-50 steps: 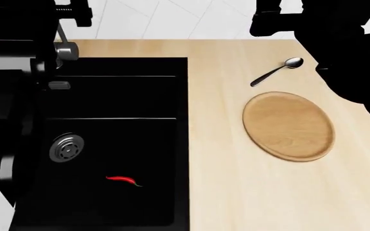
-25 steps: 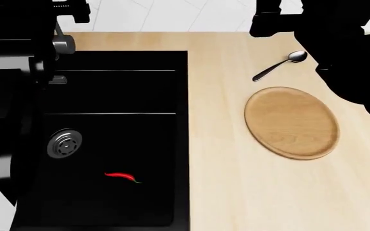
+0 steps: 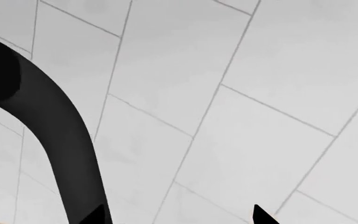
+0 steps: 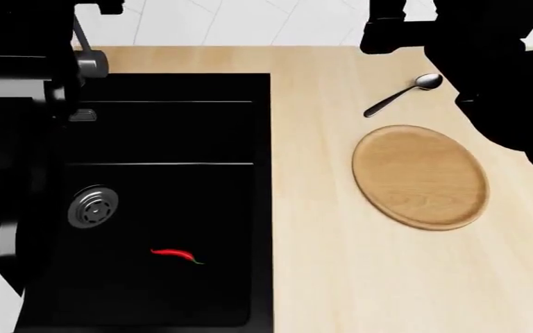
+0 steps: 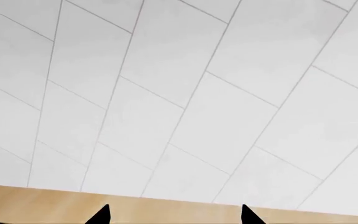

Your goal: Pick the chili pepper from the counter and place it in the sink. Then turn on the sink faucet.

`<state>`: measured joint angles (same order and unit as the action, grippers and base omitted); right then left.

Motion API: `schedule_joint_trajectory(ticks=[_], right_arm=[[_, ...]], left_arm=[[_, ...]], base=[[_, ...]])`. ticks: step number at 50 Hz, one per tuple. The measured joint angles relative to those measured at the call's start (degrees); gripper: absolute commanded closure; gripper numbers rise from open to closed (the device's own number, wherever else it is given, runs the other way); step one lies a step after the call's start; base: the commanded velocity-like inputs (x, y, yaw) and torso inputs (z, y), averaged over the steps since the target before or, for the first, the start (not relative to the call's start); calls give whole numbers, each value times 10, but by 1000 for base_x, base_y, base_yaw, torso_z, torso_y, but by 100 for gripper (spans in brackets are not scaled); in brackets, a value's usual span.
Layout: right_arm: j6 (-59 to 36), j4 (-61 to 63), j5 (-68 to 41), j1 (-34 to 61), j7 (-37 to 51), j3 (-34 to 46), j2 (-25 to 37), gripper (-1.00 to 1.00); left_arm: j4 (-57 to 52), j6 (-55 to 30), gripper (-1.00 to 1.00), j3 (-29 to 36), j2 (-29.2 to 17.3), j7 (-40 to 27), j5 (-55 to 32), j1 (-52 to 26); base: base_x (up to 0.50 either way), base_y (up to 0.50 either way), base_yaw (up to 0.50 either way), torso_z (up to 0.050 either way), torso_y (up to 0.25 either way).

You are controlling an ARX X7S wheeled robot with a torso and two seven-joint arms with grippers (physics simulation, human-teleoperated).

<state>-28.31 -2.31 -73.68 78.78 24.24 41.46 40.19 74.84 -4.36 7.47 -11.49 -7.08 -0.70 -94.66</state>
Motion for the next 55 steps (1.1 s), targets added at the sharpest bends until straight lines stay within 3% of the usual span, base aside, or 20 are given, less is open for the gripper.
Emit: schedule_joint_trajectory(ticks=[22, 55], right_arm=[[3, 0, -1, -8, -3, -1, 2, -100], [6, 0, 0, -16, -5, -3, 3, -100]], left_arm=[[1, 3, -100, -3, 9, 44, -7, 38], [1, 8, -100, -30, 1, 21, -8, 60]], base=[[0, 0, 0, 0, 0], [0, 0, 0, 0, -36]])
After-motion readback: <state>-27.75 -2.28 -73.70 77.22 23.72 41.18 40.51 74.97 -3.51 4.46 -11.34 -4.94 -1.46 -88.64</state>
